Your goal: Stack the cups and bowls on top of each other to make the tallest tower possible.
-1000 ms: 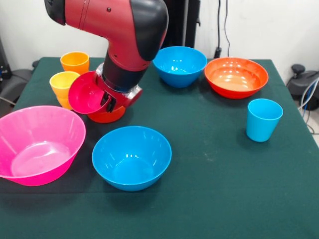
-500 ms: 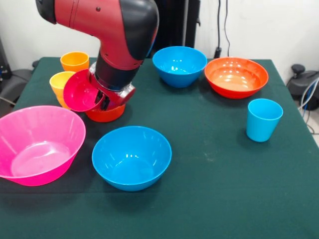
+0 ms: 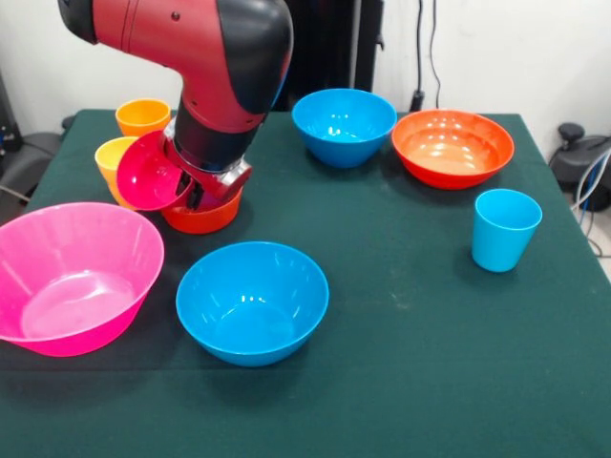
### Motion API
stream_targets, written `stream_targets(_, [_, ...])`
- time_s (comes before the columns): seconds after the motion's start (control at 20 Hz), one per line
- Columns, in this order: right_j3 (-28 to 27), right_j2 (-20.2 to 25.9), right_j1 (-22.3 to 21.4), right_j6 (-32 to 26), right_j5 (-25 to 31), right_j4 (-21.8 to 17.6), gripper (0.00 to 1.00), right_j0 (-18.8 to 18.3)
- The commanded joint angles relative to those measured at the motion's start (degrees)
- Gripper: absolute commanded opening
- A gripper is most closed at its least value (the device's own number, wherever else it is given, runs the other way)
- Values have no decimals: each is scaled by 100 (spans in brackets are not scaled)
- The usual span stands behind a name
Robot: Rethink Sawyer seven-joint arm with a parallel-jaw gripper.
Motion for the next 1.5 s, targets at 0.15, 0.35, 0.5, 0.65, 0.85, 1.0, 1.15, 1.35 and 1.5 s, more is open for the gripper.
stream_targets(0.15, [955,469,620,-11,-300,-119,0,-88])
stream_targets(0.35, [1036,465,585,29,-375,-107,0,-102])
stream_targets(0.5, [1214,495,526,90,-457,-55,0,-125])
stream_targets(0.65, [1416,507,443,199,-514,11,0,-115])
stream_targets(0.85, [1457,464,407,271,-566,7,0,-93])
stream_targets(1.0, [1473,440,366,239,-484,31,0,-102])
stream_targets(1.15, [1554,425,338,277,-515,65,0,-104])
stream_targets(1.35, [1780,407,287,560,-766,187,0,-89])
stream_targets(1.5, [2013,353,226,933,-1162,299,0,-13])
